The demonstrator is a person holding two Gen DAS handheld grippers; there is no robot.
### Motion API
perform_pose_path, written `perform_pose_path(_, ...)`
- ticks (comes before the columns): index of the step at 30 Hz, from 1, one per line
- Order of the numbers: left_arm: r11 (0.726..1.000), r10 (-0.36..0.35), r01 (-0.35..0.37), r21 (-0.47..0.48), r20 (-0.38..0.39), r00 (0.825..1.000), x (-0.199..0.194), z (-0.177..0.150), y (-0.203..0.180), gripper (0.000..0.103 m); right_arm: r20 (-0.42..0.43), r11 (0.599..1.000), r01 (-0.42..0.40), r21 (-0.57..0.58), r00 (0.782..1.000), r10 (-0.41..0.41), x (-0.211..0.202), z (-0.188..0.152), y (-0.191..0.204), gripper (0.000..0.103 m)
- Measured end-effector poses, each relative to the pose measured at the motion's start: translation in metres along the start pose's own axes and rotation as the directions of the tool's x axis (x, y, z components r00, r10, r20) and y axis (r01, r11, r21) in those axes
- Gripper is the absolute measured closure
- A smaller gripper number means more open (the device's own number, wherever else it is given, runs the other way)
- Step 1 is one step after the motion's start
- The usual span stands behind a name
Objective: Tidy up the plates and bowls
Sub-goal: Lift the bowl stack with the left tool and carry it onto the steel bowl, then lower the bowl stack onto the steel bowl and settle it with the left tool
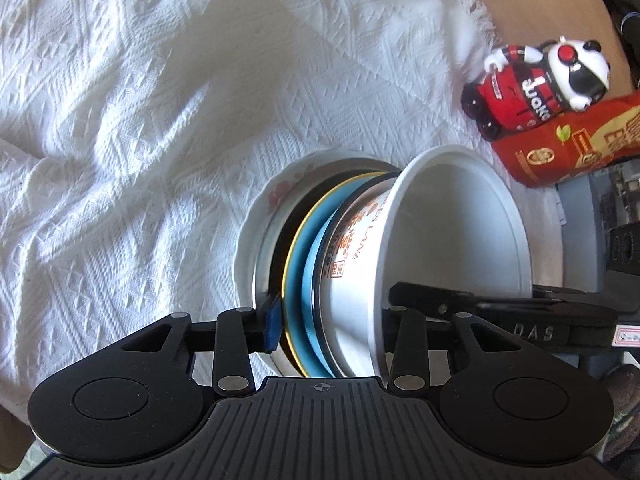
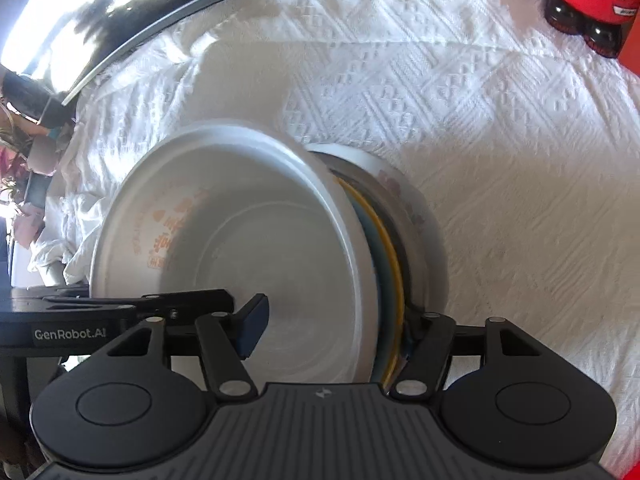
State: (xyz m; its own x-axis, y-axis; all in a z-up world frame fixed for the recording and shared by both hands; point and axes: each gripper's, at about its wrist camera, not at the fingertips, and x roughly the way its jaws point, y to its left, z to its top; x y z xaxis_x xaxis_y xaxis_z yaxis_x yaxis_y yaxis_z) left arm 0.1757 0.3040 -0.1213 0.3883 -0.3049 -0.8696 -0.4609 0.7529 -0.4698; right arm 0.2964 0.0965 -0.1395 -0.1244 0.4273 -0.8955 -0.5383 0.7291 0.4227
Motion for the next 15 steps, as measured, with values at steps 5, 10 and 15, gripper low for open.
perform_pose_path(5, 1.0, -0.009, 0.009, -0.008, 0.001, 1.0, -0.005, 0.004, 0.003, 0.063, 0.014, 1.0, 0.0, 0.015, 1.0, 0.0, -0.007, 0.002, -0.006, 0.046)
perform_pose_path(10, 1.0, -0.014, 0.014, 0.001, 0.005, 1.0, -0.008, 0.01, 0.002, 0.063, 0.003, 1.0, 0.003, 0.017, 1.0, -0.003, -0.012, 0.002, -0.009, 0.046)
perform_pose_path(15, 0.999, -0.031, 0.031, -0.007, -0.005, 1.0, -0.006, 0.013, 0.004, 0.063, -0.004, 1.0, 0.005, 0.023, 1.0, -0.005, -0.014, 0.001, -0.009, 0.046)
